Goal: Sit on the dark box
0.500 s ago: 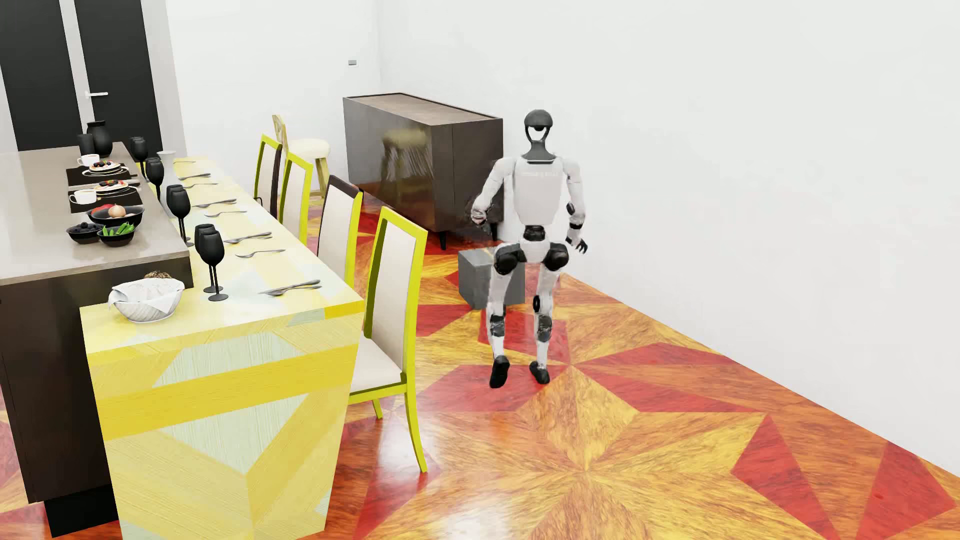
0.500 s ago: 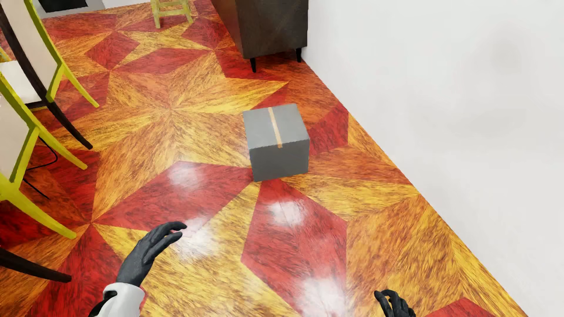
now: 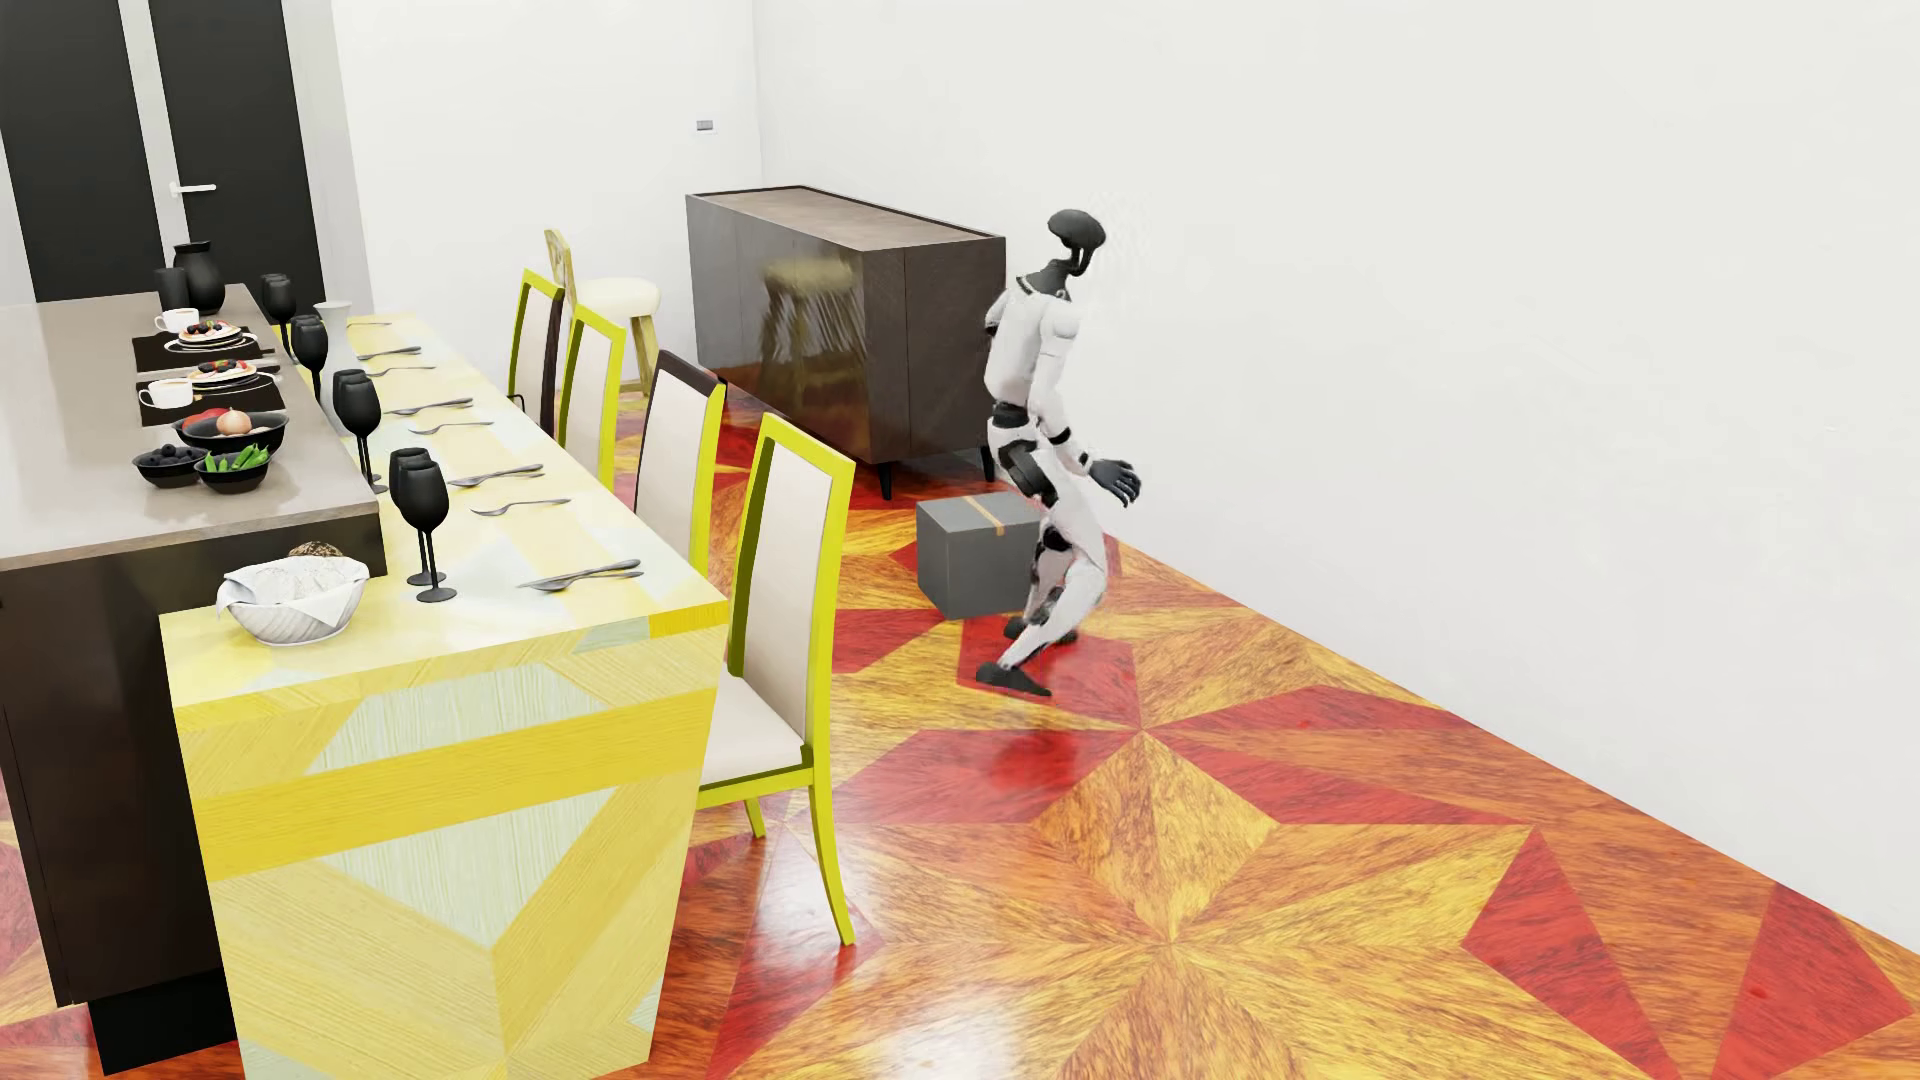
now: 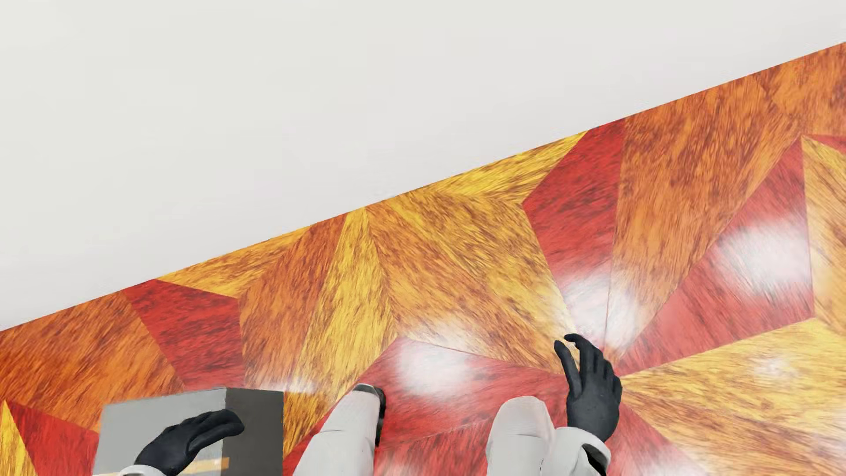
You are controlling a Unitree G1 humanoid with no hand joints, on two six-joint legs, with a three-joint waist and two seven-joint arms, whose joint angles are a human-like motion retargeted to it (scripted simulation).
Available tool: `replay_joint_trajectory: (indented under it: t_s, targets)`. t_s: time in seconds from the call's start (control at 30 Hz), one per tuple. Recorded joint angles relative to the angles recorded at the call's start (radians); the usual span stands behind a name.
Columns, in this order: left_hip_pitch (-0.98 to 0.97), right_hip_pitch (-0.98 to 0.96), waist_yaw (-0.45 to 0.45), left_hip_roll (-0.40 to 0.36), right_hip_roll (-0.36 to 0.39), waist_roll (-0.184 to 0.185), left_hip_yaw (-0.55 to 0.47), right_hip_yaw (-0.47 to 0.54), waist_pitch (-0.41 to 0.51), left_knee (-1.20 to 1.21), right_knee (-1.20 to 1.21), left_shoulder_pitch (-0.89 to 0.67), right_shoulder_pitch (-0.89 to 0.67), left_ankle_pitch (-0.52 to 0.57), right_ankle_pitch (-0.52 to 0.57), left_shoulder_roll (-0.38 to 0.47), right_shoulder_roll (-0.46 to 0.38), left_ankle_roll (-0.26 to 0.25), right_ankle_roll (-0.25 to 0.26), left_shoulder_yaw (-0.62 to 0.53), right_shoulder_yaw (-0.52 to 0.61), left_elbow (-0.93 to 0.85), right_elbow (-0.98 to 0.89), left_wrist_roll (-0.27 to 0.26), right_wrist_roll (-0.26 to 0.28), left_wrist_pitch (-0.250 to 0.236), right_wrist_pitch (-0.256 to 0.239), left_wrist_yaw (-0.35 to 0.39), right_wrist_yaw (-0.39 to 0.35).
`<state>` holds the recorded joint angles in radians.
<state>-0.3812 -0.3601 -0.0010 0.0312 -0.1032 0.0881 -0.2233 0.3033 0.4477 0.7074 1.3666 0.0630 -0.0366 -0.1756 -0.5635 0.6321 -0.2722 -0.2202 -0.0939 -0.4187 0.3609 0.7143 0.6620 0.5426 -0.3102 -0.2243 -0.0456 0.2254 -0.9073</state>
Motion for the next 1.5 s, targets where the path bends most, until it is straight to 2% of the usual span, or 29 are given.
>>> replay_joint_trajectory:
  t_s: [0.03, 0.1, 0.17, 0.2, 0.23, 0.27, 0.3, 0.37, 0.4, 0.43, 0.5, 0.57, 0.6, 0.67, 0.77, 0.83, 0.87, 0.9, 0.93, 0.97, 1.0, 1.07, 1.1, 1.13, 1.2, 1.23, 1.27, 1.37, 1.5]
  targets:
    - [-0.024, -0.063, 0.008, -0.023, 0.001, -0.003, 0.044, -0.033, -0.005, 0.048, 0.05, -0.024, 0.022, -0.021, 0.022, -0.014, -0.008, 0.039, 0.086, 0.002, 0.011, 0.055, 0.008, -0.022, 0.019, 0.021, -0.006, -0.069, 0.021]
    - [-0.034, -0.017, 0.026, -0.035, -0.045, -0.03, 0.085, -0.147, 0.032, 0.08, 0.004, -0.069, 0.019, -0.084, 0.031, -0.052, -0.074, 0.046, 0.091, 0.079, 0.029, 0.086, -0.018, -0.021, -0.021, 0.042, -0.056, -0.057, 0.118]
    - [-0.123, 0.035, 0.074, -0.04, -0.116, -0.031, 0.144, -0.315, 0.069, 0.205, -0.148, -0.143, -0.041, -0.167, 0.058, -0.129, -0.209, 0.033, 0.034, 0.119, 0.07, 0.154, -0.056, -0.008, -0.076, 0.04, -0.079, 0.11, 0.169]
    - [-0.161, -0.003, 0.083, -0.001, -0.135, -0.044, 0.191, -0.349, 0.095, 0.288, -0.16, -0.155, -0.113, -0.229, 0.012, -0.171, -0.278, 0.014, -0.048, 0.17, 0.198, 0.182, -0.059, -0.033, -0.075, 0.058, -0.086, 0.096, 0.14]
    - [-0.226, -0.108, 0.084, 0.054, -0.128, -0.051, 0.215, -0.3, 0.13, 0.396, -0.098, -0.189, -0.231, -0.297, -0.05, -0.207, -0.325, -0.009, -0.082, 0.259, 0.343, 0.201, -0.061, -0.021, -0.06, 0.046, -0.094, 0.038, 0.136]
    - [-0.277, -0.22, 0.072, 0.118, -0.124, -0.046, 0.234, -0.241, 0.178, 0.504, -0.005, -0.221, -0.374, -0.357, -0.123, -0.244, -0.365, -0.034, -0.054, 0.352, 0.498, 0.211, -0.059, -0.034, -0.043, 0.031, -0.11, -0.024, 0.148]
    - [-0.357, -0.34, 0.07, 0.204, -0.083, -0.036, 0.232, -0.186, 0.223, 0.638, 0.078, -0.241, -0.523, -0.415, -0.169, -0.295, -0.368, -0.064, -0.057, 0.412, 0.611, 0.212, -0.051, -0.09, -0.064, -0.007, -0.12, 0.023, 0.148]
    - [-0.554, -0.581, 0.027, 0.279, -0.029, -0.008, 0.191, -0.122, 0.303, 0.91, 0.281, -0.252, -0.928, -0.475, -0.191, -0.334, -0.355, -0.074, -0.037, 0.419, 0.771, 0.109, -0.096, -0.214, -0.063, 0.063, -0.079, 0.37, 0.183]
    - [-0.624, -0.674, 0.004, 0.328, 0.004, -0.005, 0.152, -0.083, 0.348, 1.035, 0.369, -0.245, -1.217, -0.496, -0.197, -0.318, -0.325, -0.099, -0.003, 0.391, 0.837, 0.053, -0.099, -0.243, -0.059, 0.052, -0.086, 0.474, 0.189]
    - [-0.681, -0.771, -0.006, 0.364, 0.027, 0.001, 0.12, -0.04, 0.379, 1.144, 0.464, -0.246, -1.446, -0.528, -0.195, -0.301, -0.318, -0.12, 0.043, 0.387, 0.884, 0.01, -0.095, -0.23, -0.075, 0.019, -0.074, 0.471, 0.183]
    - [-0.772, -0.915, -0.02, 0.394, 0.048, -0.004, 0.105, -0.026, 0.429, 1.326, 0.62, -0.252, -1.729, -0.556, -0.21, -0.218, -0.327, -0.099, 0.043, 0.372, 0.865, -0.111, -0.134, -0.183, -0.073, -0.013, -0.072, 0.447, 0.2]
    - [-0.848, -1.017, -0.029, 0.418, 0.05, 0.013, 0.053, 0.004, 0.467, 1.468, 0.733, -0.272, -1.95, -0.576, -0.203, -0.145, -0.343, -0.087, 0.115, 0.372, 0.874, -0.221, -0.175, -0.187, -0.085, 0.01, -0.071, 0.582, 0.184]
    - [-0.859, -1.051, -0.036, 0.412, 0.038, 0.015, 0.047, 0.019, 0.473, 1.514, 0.775, -0.28, -1.948, -0.583, -0.203, -0.112, -0.36, -0.071, 0.154, 0.368, 0.87, -0.269, -0.195, -0.191, -0.106, -0.02, -0.076, 0.604, 0.194]
    - [-0.857, -1.067, -0.035, 0.414, 0.047, 0.001, 0.02, 0.024, 0.475, 1.593, 0.835, -0.298, -1.808, -0.578, -0.179, -0.066, -0.389, -0.065, 0.168, 0.344, 0.84, -0.345, -0.269, -0.177, -0.108, 0.018, -0.083, 0.662, 0.191]
    - [-0.827, -0.994, -0.029, 0.406, 0.013, 0.014, 0.0, 0.032, 0.47, 1.646, 0.869, -0.31, -1.325, -0.51, -0.161, -0.054, -0.397, -0.07, 0.204, 0.301, 0.698, -0.462, -0.397, -0.12, -0.148, 0.042, -0.103, 0.633, 0.206]
    - [-0.78, -0.913, -0.014, 0.402, -0.019, 0.011, -0.008, 0.024, 0.452, 1.653, 0.858, -0.318, -0.871, -0.461, -0.161, -0.064, -0.379, -0.096, 0.214, 0.258, 0.514, -0.508, -0.499, -0.058, -0.21, 0.032, -0.108, 0.524, 0.218]
    - [-0.788, -0.87, -0.012, 0.388, -0.036, 0.026, -0.015, 0.028, 0.443, 1.666, 0.858, -0.32, -0.732, -0.402, -0.172, -0.078, -0.369, -0.112, 0.219, 0.239, 0.436, -0.535, -0.569, -0.033, -0.216, 0.048, -0.112, 0.483, 0.21]
    - [-0.82, -0.836, -0.01, 0.376, -0.046, 0.024, -0.036, 0.018, 0.437, 1.677, 0.86, -0.322, -0.633, -0.295, -0.163, -0.075, -0.359, -0.077, 0.202, 0.213, 0.358, -0.576, -0.66, -0.002, -0.23, 0.078, -0.086, 0.487, 0.225]
    - [-0.863, -0.785, 0.001, 0.359, -0.053, 0.028, -0.085, 0.01, 0.432, 1.677, 0.847, -0.332, -0.558, -0.291, -0.173, -0.076, -0.358, -0.094, 0.222, 0.177, 0.281, -0.613, -0.737, 0.03, -0.251, 0.139, -0.103, 0.508, 0.283]
    - [-0.883, -0.756, 0.008, 0.317, -0.071, 0.021, -0.096, 0.007, 0.421, 1.652, 0.845, -0.34, -0.47, -0.292, -0.165, -0.078, -0.346, -0.085, 0.217, 0.14, 0.21, -0.659, -0.784, 0.062, -0.283, 0.091, -0.154, 0.447, 0.33]
    - [-0.89, -0.719, 0.016, 0.275, -0.088, 0.015, -0.103, -0.001, 0.411, 1.604, 0.835, -0.348, -0.363, -0.258, -0.155, -0.088, -0.332, -0.139, 0.224, 0.103, 0.146, -0.699, -0.826, 0.076, -0.31, 0.061, -0.141, 0.364, 0.389]
    - [-0.858, -0.667, 0.032, 0.207, -0.116, 0.008, -0.089, 0.005, 0.387, 1.508, 0.822, -0.386, -0.195, -0.188, -0.116, -0.106, -0.296, -0.153, 0.273, 0.041, 0.064, -0.73, -0.832, 0.111, -0.375, -0.014, -0.202, 0.164, 0.532]
    - [-0.823, -0.666, 0.045, 0.179, -0.133, 0.002, -0.075, 0.012, 0.377, 1.473, 0.822, -0.421, -0.15, -0.174, -0.07, -0.118, -0.28, -0.14, 0.289, -0.002, 0.031, -0.7, -0.799, 0.111, -0.399, -0.072, -0.232, 0.055, 0.615]
    - [-0.784, -0.67, 0.05, 0.168, -0.136, -0.01, -0.068, 0.022, 0.371, 1.436, 0.823, -0.448, -0.124, -0.123, -0.057, -0.122, -0.253, -0.13, 0.302, -0.03, 0.023, -0.66, -0.753, 0.13, -0.406, -0.086, -0.237, -0.002, 0.644]
    - [-0.729, -0.636, 0.054, 0.136, -0.146, -0.007, -0.054, 0.005, 0.354, 1.404, 0.818, -0.469, -0.097, -0.178, -0.141, -0.136, -0.217, -0.085, 0.26, -0.078, 0.02, -0.557, -0.663, 0.133, -0.448, -0.083, -0.239, -0.061, 0.581]
    - [-0.727, -0.614, 0.053, 0.139, -0.151, -0.009, -0.055, -0.007, 0.351, 1.403, 0.799, -0.48, -0.112, -0.155, -0.128, -0.135, -0.2, -0.082, 0.261, -0.084, 0.024, -0.507, -0.607, 0.133, -0.444, -0.114, -0.23, 0.012, 0.531]
    - [-0.716, -0.596, 0.053, 0.134, -0.151, -0.02, -0.06, -0.014, 0.349, 1.401, 0.77, -0.491, -0.129, -0.152, -0.092, -0.131, -0.195, -0.09, 0.263, -0.104, 0.038, -0.487, -0.559, 0.106, -0.436, -0.095, -0.206, 0.054, 0.505]
    - [-0.693, -0.59, 0.051, 0.139, -0.155, -0.034, -0.061, -0.025, 0.331, 1.406, 0.775, -0.521, -0.151, -0.182, -0.082, -0.116, -0.208, -0.073, 0.274, -0.134, 0.044, -0.448, -0.517, 0.1, -0.434, -0.129, -0.23, -0.028, 0.557]
    - [-0.696, -0.607, 0.034, 0.153, -0.145, -0.04, -0.065, -0.019, 0.307, 1.417, 0.78, -0.497, -0.192, -0.196, -0.086, -0.136, -0.22, -0.074, 0.262, -0.115, 0.089, -0.396, -0.461, 0.066, -0.396, -0.091, -0.221, 0.059, 0.521]
